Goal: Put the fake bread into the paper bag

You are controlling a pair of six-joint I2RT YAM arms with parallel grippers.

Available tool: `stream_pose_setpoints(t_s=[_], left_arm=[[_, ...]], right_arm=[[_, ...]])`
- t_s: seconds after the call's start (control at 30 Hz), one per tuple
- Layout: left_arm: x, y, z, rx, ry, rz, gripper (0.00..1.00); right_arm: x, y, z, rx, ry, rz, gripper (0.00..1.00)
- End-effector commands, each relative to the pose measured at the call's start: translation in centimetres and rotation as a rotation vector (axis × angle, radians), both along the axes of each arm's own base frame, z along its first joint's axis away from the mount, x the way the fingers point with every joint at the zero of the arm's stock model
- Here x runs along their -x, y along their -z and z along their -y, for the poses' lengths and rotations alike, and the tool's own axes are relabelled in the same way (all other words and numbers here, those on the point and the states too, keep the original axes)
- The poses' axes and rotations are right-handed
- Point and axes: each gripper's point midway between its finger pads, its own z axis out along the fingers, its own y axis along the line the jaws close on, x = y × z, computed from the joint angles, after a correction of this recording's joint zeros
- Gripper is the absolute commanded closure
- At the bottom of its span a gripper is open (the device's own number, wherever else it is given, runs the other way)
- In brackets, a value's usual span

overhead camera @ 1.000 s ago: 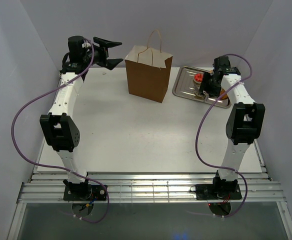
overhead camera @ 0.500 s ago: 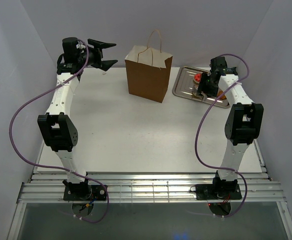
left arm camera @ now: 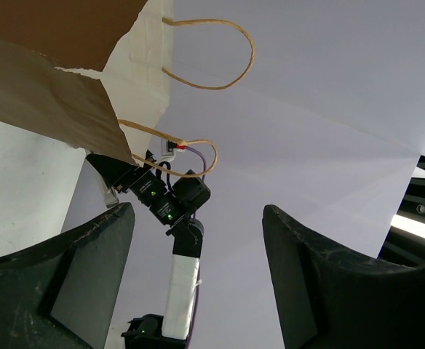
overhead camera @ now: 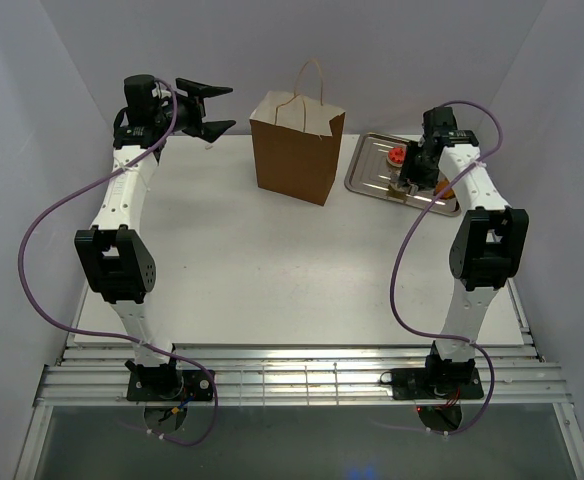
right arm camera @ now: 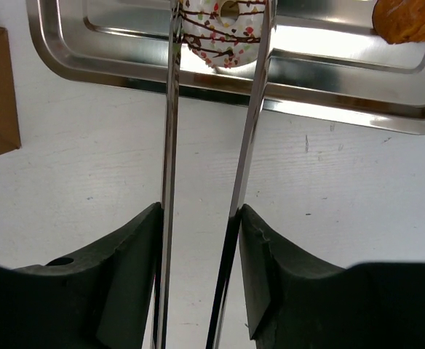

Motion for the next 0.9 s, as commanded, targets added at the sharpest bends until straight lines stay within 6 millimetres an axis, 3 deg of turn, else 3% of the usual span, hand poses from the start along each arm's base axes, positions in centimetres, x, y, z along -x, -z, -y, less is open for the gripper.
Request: stream_pose_setpoints(t_s=[0.0,0.23,0.37,0.63,0.87], left_arm=[[1.6,-2.8,-0.2,0.009,0.01,0.052,0.18],[1.6,-2.6,-0.2,0.008,0.008,0.043,0.18],[1.7,-2.3,-0.2,0.006,0.009,0.033,0.18],[2.8,-0.4,0.0,0.023,0.024,-0.042,0.19],[3.3,-0.5,0.0,0.023,0.022,-0.038,0.19]], right_arm=[[-1.3,-5.2,-0.1,-0.003,-0.001,0.122,0.57],[-1.7,-8.9,-0.8,-0.033,-0.004,0.192,0.58],[-1.5,-12.3,-2.0,-0.088,-0.04,0.272,0.58],[-0.8,-19.4,-6.5,-0.203,-0.191,0.48,0.6],[0.9,-26.0,-10.4,-0.223,-0.333,0.698,0.6]])
